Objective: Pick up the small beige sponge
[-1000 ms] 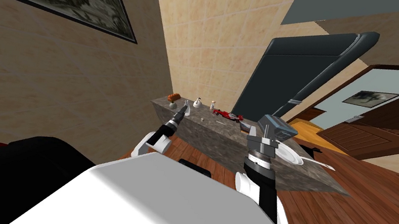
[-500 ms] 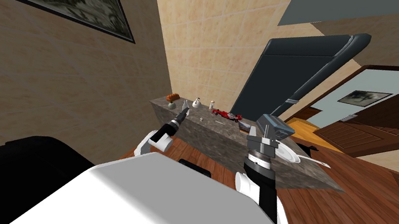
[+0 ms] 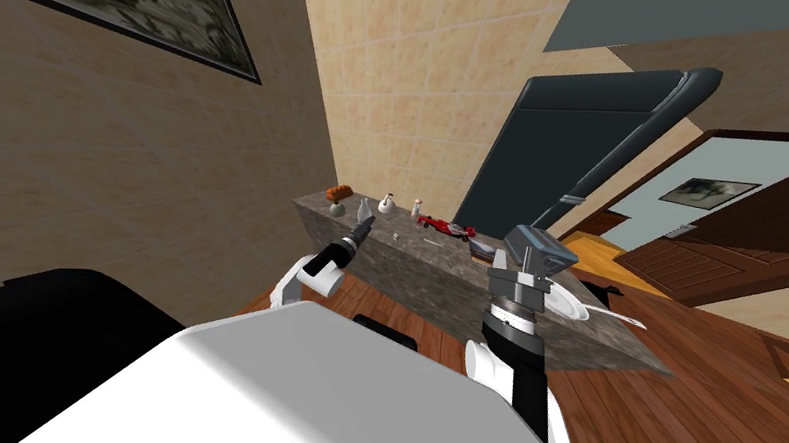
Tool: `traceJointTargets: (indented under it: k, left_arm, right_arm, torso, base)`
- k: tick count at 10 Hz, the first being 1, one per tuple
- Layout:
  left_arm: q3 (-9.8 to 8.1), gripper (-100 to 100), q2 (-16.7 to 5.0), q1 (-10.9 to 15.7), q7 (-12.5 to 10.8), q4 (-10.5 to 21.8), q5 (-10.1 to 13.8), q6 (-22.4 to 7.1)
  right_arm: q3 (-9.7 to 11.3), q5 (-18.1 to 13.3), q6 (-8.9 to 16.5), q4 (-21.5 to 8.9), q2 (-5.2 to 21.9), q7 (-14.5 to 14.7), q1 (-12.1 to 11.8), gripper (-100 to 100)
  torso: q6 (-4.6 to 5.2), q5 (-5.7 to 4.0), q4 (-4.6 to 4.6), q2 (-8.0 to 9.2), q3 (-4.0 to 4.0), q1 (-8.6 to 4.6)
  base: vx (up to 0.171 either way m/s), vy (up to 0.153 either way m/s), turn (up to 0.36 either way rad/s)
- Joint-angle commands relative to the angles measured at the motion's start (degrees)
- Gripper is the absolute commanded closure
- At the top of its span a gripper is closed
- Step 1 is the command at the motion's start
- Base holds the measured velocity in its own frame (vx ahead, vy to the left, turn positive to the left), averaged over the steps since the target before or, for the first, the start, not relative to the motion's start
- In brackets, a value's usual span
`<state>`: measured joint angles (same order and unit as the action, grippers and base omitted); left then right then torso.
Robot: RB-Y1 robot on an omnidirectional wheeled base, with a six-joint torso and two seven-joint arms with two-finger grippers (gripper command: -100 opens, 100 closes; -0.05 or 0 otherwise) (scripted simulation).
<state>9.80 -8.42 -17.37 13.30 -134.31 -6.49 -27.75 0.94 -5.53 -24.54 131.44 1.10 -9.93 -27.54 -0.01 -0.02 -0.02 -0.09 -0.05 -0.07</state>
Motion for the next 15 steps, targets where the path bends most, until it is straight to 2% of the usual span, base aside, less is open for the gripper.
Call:
traceJointTargets:
  k: [1, 9, 15]
  left_arm:
    - [0.11, -100, 0.07, 1.04, 0.32, 0.47, 0.03, -2.86]
    - [-0.14, -100, 0.18, 4.65, 1.01, 2.11, 0.34, -16.13]
    - [-0.78, -100, 0.46, 7.07, 1.12, 3.71, 0.61, -24.48]
  right_arm:
    - [0.00, 0.00, 0.00, 0.00, 0.00, 0.00, 0.00, 0]
    - [0.00, 0.00, 0.00, 0.00, 0.00, 0.00, 0.00, 0]
    - [0.00, 0.00, 0.00, 0.00, 0.00, 0.00, 0.00, 0]
  torso:
    - [0.00, 0.00, 0.00, 0.00, 0.00, 0.00]
    - [0.00, -0.01, -0.02, -0.07, -0.04, -0.04]
    - [-0.01, 0.00, -0.03, -0.09, -0.06, -0.01]
  base:
    - [0.031, -0.022, -0.029]
    - [0.040, -0.025, -0.028]
    - [0.054, -0.027, -0.028]
